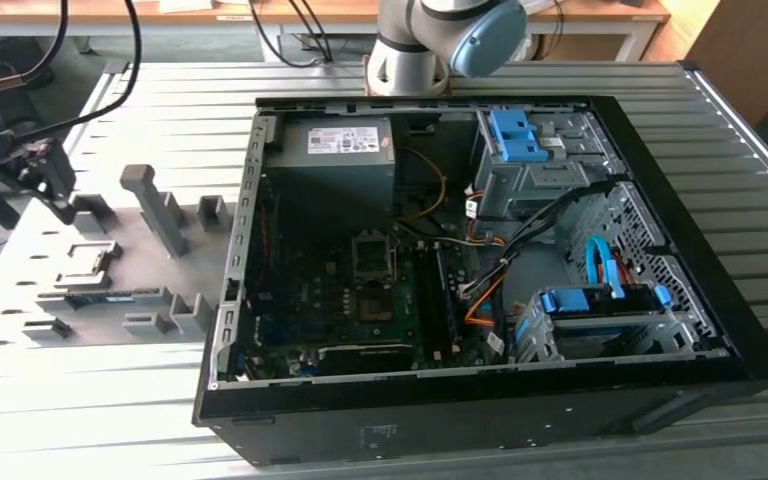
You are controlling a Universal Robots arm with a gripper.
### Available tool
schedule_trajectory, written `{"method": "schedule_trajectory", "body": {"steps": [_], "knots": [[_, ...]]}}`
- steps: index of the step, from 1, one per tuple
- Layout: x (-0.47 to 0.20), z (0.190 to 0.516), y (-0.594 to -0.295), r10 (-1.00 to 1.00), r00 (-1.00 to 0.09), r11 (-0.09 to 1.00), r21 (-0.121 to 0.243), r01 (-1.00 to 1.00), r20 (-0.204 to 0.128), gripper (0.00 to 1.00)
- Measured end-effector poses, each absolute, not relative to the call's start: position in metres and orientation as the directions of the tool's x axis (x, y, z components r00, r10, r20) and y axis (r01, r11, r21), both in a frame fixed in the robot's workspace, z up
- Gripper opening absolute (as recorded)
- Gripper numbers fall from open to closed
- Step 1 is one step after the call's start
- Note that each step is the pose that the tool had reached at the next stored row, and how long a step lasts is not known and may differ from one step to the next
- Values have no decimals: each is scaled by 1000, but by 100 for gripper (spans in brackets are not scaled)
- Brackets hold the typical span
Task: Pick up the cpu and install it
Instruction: 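Pick up the cpu and move it towards the insertion slot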
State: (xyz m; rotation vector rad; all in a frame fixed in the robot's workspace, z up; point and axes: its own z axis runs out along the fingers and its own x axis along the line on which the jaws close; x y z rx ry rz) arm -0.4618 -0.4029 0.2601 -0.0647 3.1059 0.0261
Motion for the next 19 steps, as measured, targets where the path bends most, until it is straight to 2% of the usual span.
{"method": "schedule_trajectory", "body": {"steps": [19], "knots": [[-462, 238, -403, -41, -999, 999, 17, -42, -35, 64]]}}
